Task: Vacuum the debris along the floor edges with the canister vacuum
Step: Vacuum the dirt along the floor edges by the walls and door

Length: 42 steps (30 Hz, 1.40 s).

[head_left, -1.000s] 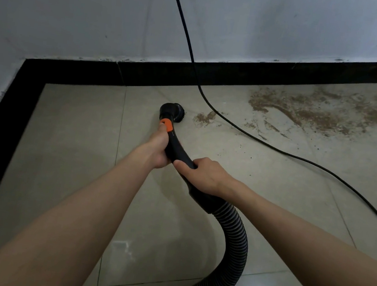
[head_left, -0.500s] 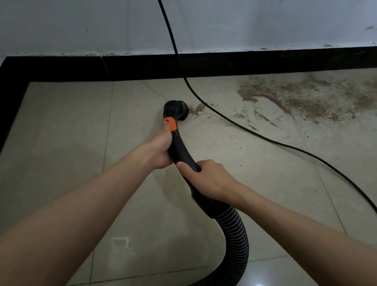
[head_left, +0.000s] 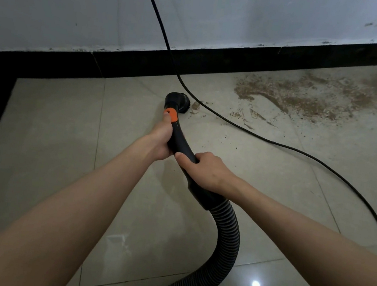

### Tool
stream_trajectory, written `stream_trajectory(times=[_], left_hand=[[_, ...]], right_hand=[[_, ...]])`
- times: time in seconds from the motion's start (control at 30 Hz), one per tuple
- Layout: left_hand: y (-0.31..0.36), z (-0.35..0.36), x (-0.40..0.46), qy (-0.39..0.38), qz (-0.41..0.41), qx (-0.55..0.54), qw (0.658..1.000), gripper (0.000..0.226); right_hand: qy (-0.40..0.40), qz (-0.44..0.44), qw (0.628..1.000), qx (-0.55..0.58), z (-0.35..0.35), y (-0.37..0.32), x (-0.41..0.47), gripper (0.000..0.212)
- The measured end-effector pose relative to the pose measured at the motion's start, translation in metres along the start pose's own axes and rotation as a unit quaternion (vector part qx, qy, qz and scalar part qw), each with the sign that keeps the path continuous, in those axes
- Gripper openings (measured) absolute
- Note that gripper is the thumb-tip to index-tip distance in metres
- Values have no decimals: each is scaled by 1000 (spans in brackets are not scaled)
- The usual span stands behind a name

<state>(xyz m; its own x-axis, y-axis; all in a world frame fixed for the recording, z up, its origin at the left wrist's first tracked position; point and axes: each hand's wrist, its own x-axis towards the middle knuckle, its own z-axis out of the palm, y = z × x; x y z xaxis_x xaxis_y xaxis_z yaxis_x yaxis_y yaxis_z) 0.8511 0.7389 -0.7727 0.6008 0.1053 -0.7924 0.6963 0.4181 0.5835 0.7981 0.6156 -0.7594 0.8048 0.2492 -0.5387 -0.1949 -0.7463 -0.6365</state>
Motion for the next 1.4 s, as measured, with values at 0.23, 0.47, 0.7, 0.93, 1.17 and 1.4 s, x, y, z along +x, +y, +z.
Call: stream_trajectory(times=[0.23,0.47,0.7,0.93,1.17,1.4], left_hand=[[6,14,14,-8,12,27,1000,52],[4,28,21,-30,11,48,998,54],[3,40,20,-45,18,66,997,52],[16,28,20,-3,41,76,996,53],[5,-36,12,57,53,-5,997,57],[-35,-76,-5,146,65,-86,983,48]], right_hand=[[17,5,1000,12,-9,3,8,50],[39,12,999,25,-13,11,7,50],[67,30,997,26,-12,18,9,53],[43,4,998,44,-7,2,22,49],[-44,-53,997,-26,16,-19,17,49],[-96,-97,984,-116,39,-25,-14,51]])
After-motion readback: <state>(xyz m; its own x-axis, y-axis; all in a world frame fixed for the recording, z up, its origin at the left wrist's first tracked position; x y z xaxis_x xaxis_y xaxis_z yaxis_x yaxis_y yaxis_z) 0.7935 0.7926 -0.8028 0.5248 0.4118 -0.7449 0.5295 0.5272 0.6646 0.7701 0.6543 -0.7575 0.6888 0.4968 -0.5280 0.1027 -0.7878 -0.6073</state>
